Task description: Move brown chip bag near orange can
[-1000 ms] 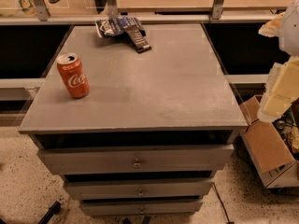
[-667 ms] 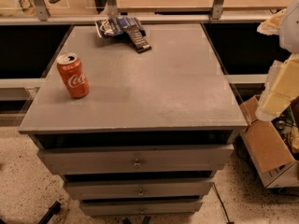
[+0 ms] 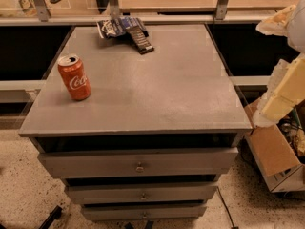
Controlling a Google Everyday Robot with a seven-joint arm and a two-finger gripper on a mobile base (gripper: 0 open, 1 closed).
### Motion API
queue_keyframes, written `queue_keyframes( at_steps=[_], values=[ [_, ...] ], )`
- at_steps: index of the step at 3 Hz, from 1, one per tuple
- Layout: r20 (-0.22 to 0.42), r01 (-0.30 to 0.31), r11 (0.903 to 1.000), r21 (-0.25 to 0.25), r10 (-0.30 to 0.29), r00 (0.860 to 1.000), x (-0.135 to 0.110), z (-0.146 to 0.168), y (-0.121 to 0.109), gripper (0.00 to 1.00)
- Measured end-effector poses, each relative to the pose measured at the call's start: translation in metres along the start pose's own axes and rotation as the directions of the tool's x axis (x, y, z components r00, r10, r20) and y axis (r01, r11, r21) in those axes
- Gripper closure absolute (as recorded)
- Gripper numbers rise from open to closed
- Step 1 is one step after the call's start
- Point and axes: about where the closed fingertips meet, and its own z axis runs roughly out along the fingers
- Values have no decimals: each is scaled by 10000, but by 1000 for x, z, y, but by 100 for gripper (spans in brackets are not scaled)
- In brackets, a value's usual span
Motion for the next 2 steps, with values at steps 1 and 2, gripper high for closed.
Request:
queue_keyframes(
  at_steps=[1,2],
  values=[
    [421,-319,9994,-141,325,9986,-11,-4,14,0],
    [1230,-1421,9896,-238,1440,9819,-20,0,27,0]
  ],
)
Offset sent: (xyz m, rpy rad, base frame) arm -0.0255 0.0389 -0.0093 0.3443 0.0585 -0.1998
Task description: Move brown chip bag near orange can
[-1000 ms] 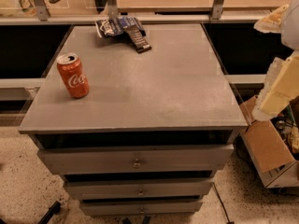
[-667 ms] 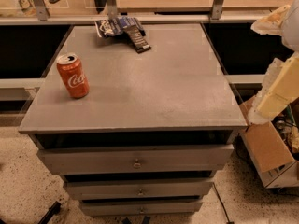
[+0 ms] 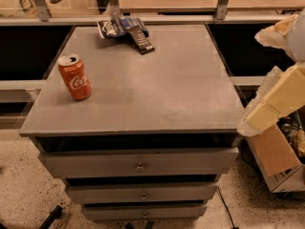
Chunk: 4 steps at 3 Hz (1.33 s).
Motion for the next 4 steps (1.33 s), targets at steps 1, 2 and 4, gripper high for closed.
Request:
queue_keyframes(
  at_steps=[1,2,4],
  values=[
    [1055,-1239,9921,-199,1253,9865,-16,10,7,0],
    [2324,-2210,9734,-601,2289,9453,-29,22,3,0],
    [3455,-2685,9621,-480,2682,8993,-43,26,-13,0]
  ],
)
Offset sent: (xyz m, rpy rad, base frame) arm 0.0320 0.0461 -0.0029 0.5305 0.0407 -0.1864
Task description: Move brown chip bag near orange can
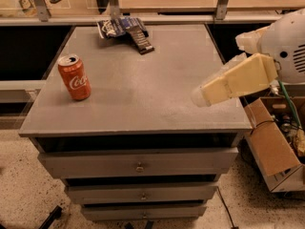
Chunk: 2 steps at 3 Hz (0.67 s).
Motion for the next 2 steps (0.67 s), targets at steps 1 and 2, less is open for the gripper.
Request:
queue_keyframes(
  at_steps=[1,2],
  values=[
    [232,-169,9997,155,166,9996,3,5,-10,0],
    [731,12,10000,98,-19,9973,-4,27,-36,0]
  ],
)
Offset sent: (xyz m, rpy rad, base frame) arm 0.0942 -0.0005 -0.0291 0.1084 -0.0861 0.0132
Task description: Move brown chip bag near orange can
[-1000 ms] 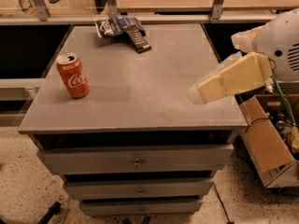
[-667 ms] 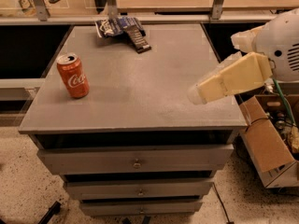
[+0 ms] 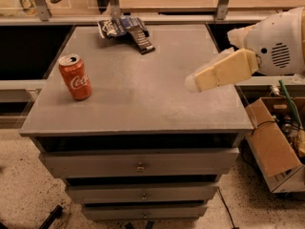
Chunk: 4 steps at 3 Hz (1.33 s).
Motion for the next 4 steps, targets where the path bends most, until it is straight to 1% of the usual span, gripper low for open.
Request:
queue_keyframes(
  at_steps=[1,2,3,4],
  values=[
    [585,178,9998,76,-182,9981,-8,26,-27,0],
    [1051,106,9998,193,-126,9944,-15,56,-52,0],
    [1241,-136,9989,451,79,9922,-23,87,-73,0],
    [1009,-296,9976,632,231,9946,-32,115,-92,0]
  ],
)
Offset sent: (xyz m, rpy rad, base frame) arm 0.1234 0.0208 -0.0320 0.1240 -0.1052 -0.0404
